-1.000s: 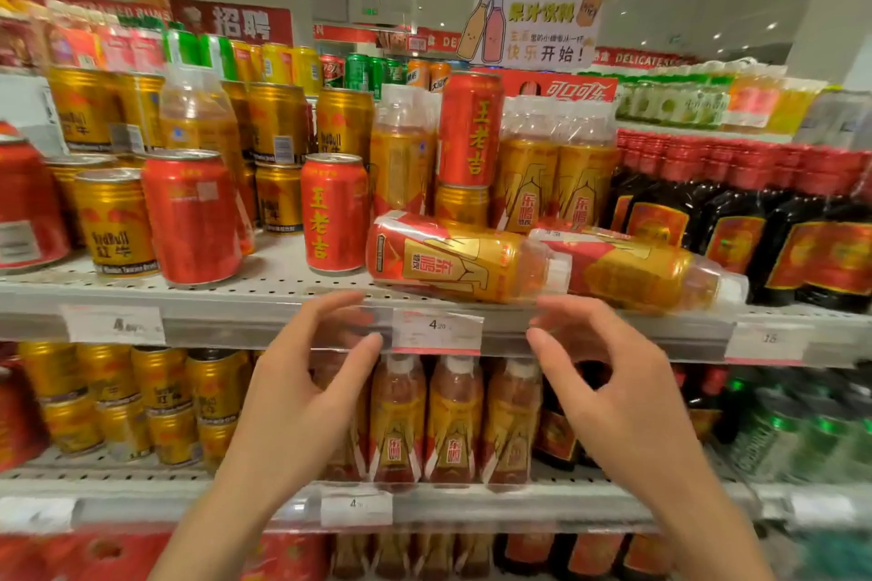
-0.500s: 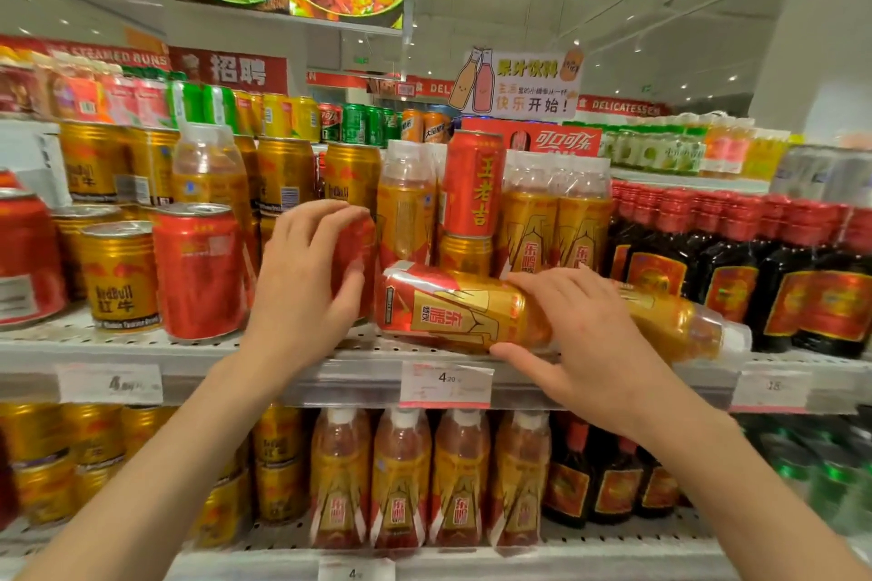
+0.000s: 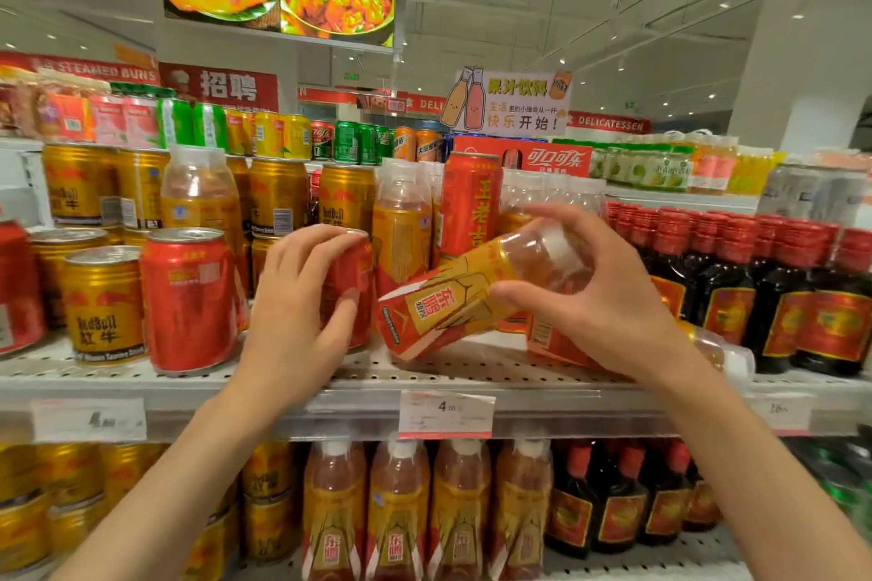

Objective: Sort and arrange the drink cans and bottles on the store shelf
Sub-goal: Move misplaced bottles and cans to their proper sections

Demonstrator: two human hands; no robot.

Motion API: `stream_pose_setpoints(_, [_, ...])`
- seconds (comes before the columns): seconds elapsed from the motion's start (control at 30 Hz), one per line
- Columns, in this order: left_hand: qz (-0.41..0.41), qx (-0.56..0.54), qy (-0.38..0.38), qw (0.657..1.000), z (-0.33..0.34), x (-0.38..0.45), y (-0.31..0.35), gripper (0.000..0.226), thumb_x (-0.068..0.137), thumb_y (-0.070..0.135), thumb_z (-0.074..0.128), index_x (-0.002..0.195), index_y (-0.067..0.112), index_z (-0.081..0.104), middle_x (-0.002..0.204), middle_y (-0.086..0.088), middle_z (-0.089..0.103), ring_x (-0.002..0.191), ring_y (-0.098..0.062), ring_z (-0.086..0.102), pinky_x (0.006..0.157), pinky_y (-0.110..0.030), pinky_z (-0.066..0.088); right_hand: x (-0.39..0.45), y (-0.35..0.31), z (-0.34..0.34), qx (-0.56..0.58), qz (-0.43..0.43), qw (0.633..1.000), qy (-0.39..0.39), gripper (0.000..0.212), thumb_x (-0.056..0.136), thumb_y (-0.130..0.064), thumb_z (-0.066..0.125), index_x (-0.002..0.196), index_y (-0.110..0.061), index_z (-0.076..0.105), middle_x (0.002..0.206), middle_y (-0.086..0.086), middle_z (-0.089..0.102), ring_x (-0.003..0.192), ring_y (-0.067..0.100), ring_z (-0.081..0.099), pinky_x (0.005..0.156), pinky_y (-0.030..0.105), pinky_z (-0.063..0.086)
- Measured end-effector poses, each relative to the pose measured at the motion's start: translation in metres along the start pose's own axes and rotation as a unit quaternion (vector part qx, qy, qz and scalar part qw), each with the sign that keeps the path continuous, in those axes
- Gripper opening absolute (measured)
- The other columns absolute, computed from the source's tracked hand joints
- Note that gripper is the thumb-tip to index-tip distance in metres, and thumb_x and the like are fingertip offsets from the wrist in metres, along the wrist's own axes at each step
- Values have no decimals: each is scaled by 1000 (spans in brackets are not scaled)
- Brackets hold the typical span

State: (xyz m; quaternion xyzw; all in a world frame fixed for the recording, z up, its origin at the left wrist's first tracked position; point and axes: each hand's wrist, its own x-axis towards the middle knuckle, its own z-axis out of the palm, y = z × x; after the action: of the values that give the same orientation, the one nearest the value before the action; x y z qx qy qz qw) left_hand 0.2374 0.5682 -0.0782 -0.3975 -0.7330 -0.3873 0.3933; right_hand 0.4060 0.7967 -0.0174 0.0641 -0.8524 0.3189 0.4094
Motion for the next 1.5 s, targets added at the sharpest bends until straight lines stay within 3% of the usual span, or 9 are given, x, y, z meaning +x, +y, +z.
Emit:
stream_pose_setpoints(0.07, [0,-2,0,1000,0,-1,-1,51,88,16,59,140,16,55,139,0,51,134,-22,41,116,-31,29,13,-5,7,25,-6,999,31,76,70,-32,89,136,-28,52,121,-17,57,100,-10,63,80,9,53])
stream_pose_setpoints(0.2, [-2,-3,-2,1000,1,-1,0,53,88,16,59,141,17,54,140,1,50,135,-20,40,118,-30,27,36,-4,32,70,-8,996,50,75,71,-35,90,132,-26,47,127,-7,59,103,6,70,87,27,60])
stream_pose_setpoints(0.5, [-8,-13,-17,1000,-1,-3,0,53,91,19,57,144,19,51,144,2,47,139,-18,36,119,-35,29,47,-1,71,-52,-37,998,19,85,91,-48,67,160,-34,19,124,-4,45,112,7,50,97,33,53])
stream_pose_setpoints(0.67, [-5,14,-25,1000,-4,-2,3,52,93,31,58,143,21,51,142,2,48,138,-18,39,117,-42,33,33,-2,55,-78,-29,995,-47,84,95,-45,62,161,-37,9,145,-11,42,128,0,44,106,29,47])
stream_pose_setpoints(0.8, [-7,64,-7,998,-6,5,15,56,93,50,54,140,20,53,136,-2,53,131,-21,45,114,-39,30,17,3,23,-152,-10,985,-82,73,93,-51,61,156,-35,28,143,-15,46,129,1,45,109,29,43])
stream_pose_setpoints(0.93, [17,35,-1,999,3,20,40,64,92,48,58,147,17,46,145,-8,47,134,-23,44,112,-36,36,0,15,-15,-268,18,957,-109,62,93,-54,60,147,-28,45,141,-10,50,130,8,46,112,32,41])
stream_pose_setpoints(1.03, [18,1,-3,1000,19,30,60,70,92,46,59,153,20,36,154,-7,37,141,-22,39,110,-28,34,-12,26,-39,-360,64,918,-152,70,91,-61,57,150,-26,41,143,-7,50,130,13,45,109,31,40])
stream_pose_setpoints(1.27, [-14,-70,20,997,63,21,71,84,97,28,61,162,22,10,170,-6,6,158,-19,7,124,-32,12,-46,40,-75,-459,125,858,-193,88,86,-68,58,157,-25,27,144,-6,46,131,16,41,111,32,38])
stream_pose_setpoints(1.5, [-8,-77,26,997,68,19,69,81,97,33,53,162,22,7,170,-6,2,158,-20,3,125,-36,10,-41,39,-85,-403,98,888,-201,88,76,-67,70,152,-39,36,131,-18,50,115,9,53,97,30,48])
